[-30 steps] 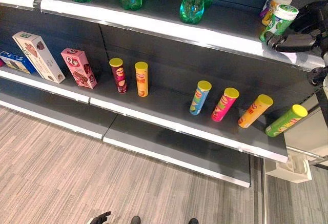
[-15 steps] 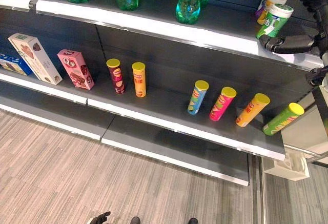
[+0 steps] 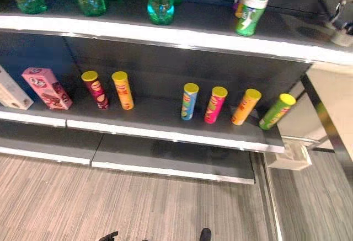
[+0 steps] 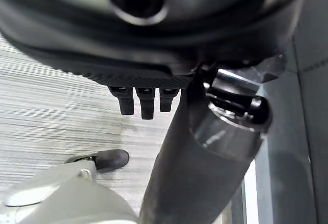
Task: Put the goods on the table back onto the shelves and tidy them up.
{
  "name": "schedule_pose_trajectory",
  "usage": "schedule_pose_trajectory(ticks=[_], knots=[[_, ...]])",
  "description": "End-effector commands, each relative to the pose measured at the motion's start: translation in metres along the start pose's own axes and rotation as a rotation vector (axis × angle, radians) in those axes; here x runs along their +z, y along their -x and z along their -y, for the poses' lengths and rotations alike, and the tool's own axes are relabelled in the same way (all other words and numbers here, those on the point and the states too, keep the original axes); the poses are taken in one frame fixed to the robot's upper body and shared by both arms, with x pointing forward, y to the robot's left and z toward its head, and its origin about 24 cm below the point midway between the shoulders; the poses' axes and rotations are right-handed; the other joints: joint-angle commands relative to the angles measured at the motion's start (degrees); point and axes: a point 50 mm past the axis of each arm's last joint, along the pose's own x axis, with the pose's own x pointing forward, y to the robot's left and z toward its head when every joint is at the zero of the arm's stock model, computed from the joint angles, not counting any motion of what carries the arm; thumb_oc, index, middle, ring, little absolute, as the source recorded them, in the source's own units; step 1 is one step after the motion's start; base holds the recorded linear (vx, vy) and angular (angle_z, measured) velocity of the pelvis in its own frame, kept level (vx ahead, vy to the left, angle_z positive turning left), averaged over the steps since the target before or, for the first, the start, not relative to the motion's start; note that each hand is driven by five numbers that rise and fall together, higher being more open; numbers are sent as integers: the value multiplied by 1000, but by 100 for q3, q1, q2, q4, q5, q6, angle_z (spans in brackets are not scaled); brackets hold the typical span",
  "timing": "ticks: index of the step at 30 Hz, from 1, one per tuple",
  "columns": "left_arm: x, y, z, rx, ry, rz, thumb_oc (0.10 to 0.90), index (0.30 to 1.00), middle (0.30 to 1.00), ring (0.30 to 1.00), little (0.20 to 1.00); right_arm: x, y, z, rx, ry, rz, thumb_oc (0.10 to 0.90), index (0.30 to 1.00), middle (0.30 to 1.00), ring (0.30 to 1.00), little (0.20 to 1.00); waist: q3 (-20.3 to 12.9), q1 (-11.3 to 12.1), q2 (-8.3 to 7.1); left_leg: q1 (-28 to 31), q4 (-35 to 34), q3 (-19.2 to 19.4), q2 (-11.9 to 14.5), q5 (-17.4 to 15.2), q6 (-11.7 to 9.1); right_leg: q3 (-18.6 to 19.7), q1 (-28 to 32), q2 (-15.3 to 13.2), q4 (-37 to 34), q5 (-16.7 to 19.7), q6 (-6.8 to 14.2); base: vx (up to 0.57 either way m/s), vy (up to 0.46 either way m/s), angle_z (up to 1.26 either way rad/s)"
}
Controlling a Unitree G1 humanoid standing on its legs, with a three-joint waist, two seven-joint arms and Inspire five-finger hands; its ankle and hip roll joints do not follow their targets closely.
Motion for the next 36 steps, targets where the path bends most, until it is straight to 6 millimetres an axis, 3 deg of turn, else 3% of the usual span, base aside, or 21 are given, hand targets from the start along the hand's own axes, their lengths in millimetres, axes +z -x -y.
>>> schedule_pose_trajectory(ticks=[1, 5, 8, 9, 11, 14, 15, 16, 18, 21, 23, 25, 27, 28, 30, 31, 32, 33, 36], knots=[[13, -2, -19, 28, -117, 45, 800, 900, 900, 900, 900, 13, -22, 39, -197, 7, 81, 800, 900, 900, 900, 900, -137, 124, -328, -112, 16, 110, 91, -314, 53, 11, 304, -557, 88, -288, 790, -101, 100, -88], [30, -2, -26, 29, -142, 110, 800, 900, 900, 900, 900, 9, -20, 35, -170, -2, 53, 800, 900, 900, 900, 900, 258, -7, -249, 114, 16, 663, 61, -469, 234, 186, -443, -689, 1045, -91, 888, -136, 103, -76], [36, -1, -30, 31, -136, 135, 800, 900, 900, 900, 900, 7, -18, 27, -137, 0, 42, 800, 900, 900, 900, 900, 358, -8, -246, 275, 16, 1022, 79, -479, 192, -253, -610, -974, 1084, 242, 904, 54, -41, -145], [36, 0, -30, 22, -136, 137, 800, 900, 900, 900, 900, 3, -16, 26, -122, 11, 20, 800, 900, 900, 900, 900, 294, 21, -232, 371, 20, 1145, 134, -612, 124, -561, -477, -1011, 814, 150, 904, 81, -78, -87], [37, 0, -32, 21, -145, 139, 800, 900, 900, 900, 900, -1, -12, 28, -117, 23, -1, 800, 900, 900, 900, 900, 251, 0, -284, 351, 35, 1241, 115, -542, 96, -728, -368, -1024, 587, 207, 887, 106, -129, -80], [35, 0, -31, 12, -154, 131, 800, 900, 900, 900, 900, -6, -6, 36, -129, 48, -23, 800, 900, 900, 900, 900, 65, -41, -289, 364, 51, 1254, 288, -501, -38, -743, -243, -839, 363, 135, 832, 189, -211, -5], [37, 0, -30, 2, -160, 141, 800, 900, 900, 900, 900, -3, -6, 42, -131, 63, -10, 800, 900, 900, 900, 900, -45, -76, -259, 418, 79, 1265, 424, -484, -126, -780, -151, -714, 244, 76, 814, 224, -356, 22], [41, 0, -28, -5, -158, 157, 800, 900, 900, 900, 900, 2, -10, 48, -144, 70, 26, 800, 900, 900, 900, 900, -126, -137, -171, 391, 382, 1291, 722, -498, -290, -817, -32, -441, 127, -136, 704, 245, -421, 5], [43, 0, -26, -10, -157, 166, 800, 900, 900, 900, 900, 3, -11, 49, -148, 69, 33, 800, 900, 900, 900, 900, -131, -152, -143, 307, 617, 1276, 847, -523, -339, -813, -14, -346, 118, -215, 642, 96, -232, -3], [55, -1, -25, -16, -156, 204, 800, 900, 900, 900, 900, 6, -14, 54, -153, 73, 52, 800, 900, 900, 900, 900, -88, -177, -64, 27, 1609, 1094, 1287, -411, -517, -694, 201, 19, 79, -577, 446, 77, -211, -15], [61, -1, -24, -14, -144, 227, 800, 900, 900, 900, 900, 10, -17, 56, -161, 66, 68, 800, 900, 900, 900, 900, 27, -126, -95, -226, 2227, 943, 1409, -73, -496, -722, 287, 149, 58, -640, 249, 35, -166, -18], [68, -1, -22, -15, -146, 249, 800, 900, 900, 900, 900, 5, -17, 51, -152, 53, 46, 800, 900, 900, 900, 900, 105, -92, -128, -463, 2342, 591, 1308, -52, -490, -718, 333, 189, 58, -754, 198, 47, -65, -38], [72, -2, -18, -25, -144, 259, 800, 900, 900, 900, 900, 2, -16, 52, -149, 50, 27, 800, 900, 900, 900, 900, 120, -101, -180, -694, 2007, 390, 1117, -334, -421, -699, 363, 132, 58, -804, 230, 84, 69, -34], [74, -2, -14, -38, -171, 267, 800, 900, 900, 900, 900, -2, -15, 53, -153, 50, 8, 800, 900, 900, 900, 900, 129, -37, -174, -950, 1429, 144, 1014, -189, -430, -617, 398, 72, 58, -825, 313, 119, 175, -6], [72, -2, -14, -29, -195, 256, 800, 900, 900, 900, 900, -9, -14, 56, -190, 56, -16, 800, 900, 900, 900, 900, 162, 45, -112, -1133, 940, -84, 931, 101, -441, -516, 393, 53, 58, -831, 356, 72, 166, -9], [72, -2, -13, -38, -194, 260, 800, 900, 900, 900, 900, -13, -13, 49, -136, 68, -40, 800, 900, 900, 900, 900, 145, 54, -58, -1021, 652, -168, 895, 90, -472, -439, 403, 88, 58, -848, 358, 19, 90, -25], [72, -2, -13, -38, -192, 260, 800, 900, 900, 900, 900, -13, -14, 49, -136, 67, -38, 800, 900, 900, 900, 900, 142, 49, -65, -1014, 606, -155, 880, 140, -462, -431, 384, 75, 58, -826, 357, 90, 180, -41], [71, -3, -11, -36, -177, 251, 800, 900, 900, 900, 900, -16, -9, 46, -144, 16, -55, 800, 900, 900, 900, 900, 62, -30, 41, -870, 439, -272, 773, 100, -420, -370, 425, 37, 58, -774, 385, 136, 280, -70], [65, -4, -12, -36, -175, 228, 800, 900, 900, 900, 900, -31, -2, 35, -114, -3, -127, 800, 900, 900, 900, 900, -7, -2, 17, -611, 264, -103, 585, 78, -321, -191, 449, -118, 61, -684, 437, 105, 194, -58]])
